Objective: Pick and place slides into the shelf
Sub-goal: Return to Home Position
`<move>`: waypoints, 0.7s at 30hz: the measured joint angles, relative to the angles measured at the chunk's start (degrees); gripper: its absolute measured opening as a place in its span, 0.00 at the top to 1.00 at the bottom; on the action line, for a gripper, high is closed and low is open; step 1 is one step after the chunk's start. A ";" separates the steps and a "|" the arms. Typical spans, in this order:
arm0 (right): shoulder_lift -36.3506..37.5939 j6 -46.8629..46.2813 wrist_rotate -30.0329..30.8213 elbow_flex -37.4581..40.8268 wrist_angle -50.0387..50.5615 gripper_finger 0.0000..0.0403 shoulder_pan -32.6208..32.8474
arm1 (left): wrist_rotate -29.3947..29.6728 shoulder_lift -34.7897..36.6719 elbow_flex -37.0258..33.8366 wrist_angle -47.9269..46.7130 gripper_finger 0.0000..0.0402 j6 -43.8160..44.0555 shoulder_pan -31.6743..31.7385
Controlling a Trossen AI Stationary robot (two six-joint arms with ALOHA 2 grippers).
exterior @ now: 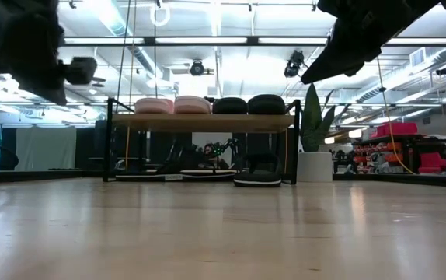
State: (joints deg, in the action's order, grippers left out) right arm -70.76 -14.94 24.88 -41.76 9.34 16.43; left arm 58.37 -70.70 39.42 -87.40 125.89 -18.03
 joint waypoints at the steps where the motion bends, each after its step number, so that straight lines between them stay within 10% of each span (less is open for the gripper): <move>1: 0.00 -0.01 0.02 -0.03 0.00 0.84 0.00 | 0.15 1.21 -0.40 0.28 0.99 1.32 -0.02; 6: -0.05 -0.02 0.00 -0.04 0.11 0.84 0.00 | 2.05 4.17 -4.22 13.88 0.99 -3.96 -1.03; 21: -8.86 -1.47 -1.71 -0.07 -12.22 0.84 0.26 | 1.03 3.61 -6.34 74.40 0.98 -57.01 -1.75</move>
State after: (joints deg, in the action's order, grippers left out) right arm -79.62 -16.41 23.17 -41.82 -2.88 16.69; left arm 59.39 -67.09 33.08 -13.00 68.88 -19.78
